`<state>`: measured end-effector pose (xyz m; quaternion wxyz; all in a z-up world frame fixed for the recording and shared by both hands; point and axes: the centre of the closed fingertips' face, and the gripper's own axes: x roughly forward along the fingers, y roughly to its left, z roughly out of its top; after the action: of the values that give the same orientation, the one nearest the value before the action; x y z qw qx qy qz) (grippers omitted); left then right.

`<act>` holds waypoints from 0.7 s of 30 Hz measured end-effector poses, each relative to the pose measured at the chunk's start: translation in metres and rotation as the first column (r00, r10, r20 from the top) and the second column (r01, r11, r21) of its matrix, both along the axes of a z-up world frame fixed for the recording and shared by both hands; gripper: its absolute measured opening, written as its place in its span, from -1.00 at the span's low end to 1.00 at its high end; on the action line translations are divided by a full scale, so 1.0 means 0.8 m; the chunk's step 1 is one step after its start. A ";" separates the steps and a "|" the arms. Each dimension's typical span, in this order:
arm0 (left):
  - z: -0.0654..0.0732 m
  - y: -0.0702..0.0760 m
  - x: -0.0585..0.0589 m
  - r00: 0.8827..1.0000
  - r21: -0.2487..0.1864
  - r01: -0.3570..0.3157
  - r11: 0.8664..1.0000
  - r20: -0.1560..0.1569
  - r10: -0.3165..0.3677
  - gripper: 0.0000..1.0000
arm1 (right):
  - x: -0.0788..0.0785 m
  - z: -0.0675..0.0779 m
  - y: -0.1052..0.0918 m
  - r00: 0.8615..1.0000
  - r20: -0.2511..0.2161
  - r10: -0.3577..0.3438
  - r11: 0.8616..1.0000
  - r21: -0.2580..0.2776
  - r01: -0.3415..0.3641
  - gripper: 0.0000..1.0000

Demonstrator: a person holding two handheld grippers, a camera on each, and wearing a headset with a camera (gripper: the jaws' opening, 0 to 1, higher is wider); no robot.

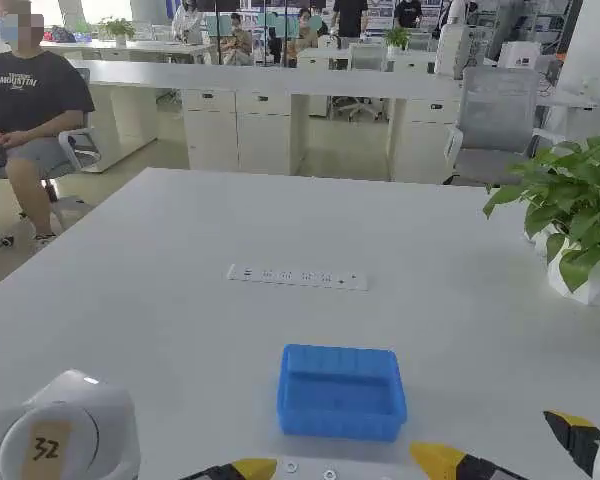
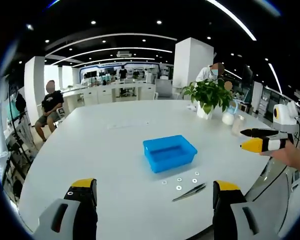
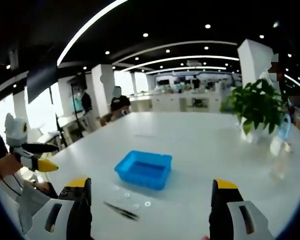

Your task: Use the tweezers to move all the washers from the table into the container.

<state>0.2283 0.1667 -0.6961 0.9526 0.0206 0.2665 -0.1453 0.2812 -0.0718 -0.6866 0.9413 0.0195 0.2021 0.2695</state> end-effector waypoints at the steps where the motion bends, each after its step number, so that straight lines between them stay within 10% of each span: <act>1: -0.001 0.000 -0.001 1.000 0.007 0.001 1.000 -0.004 -0.001 0.98 | 0.000 0.000 0.000 1.000 0.001 -0.001 1.000 -0.001 0.001 0.98; 21: -0.007 0.006 0.010 1.000 0.011 0.023 1.000 -0.004 -0.023 0.98 | 0.000 -0.010 0.002 1.000 -0.016 -0.007 1.000 -0.031 0.006 0.98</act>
<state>0.2364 0.1717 -0.7014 0.9502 0.0286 0.2688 -0.1548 0.2809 -0.0704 -0.6946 0.9407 0.0079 0.2139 0.2632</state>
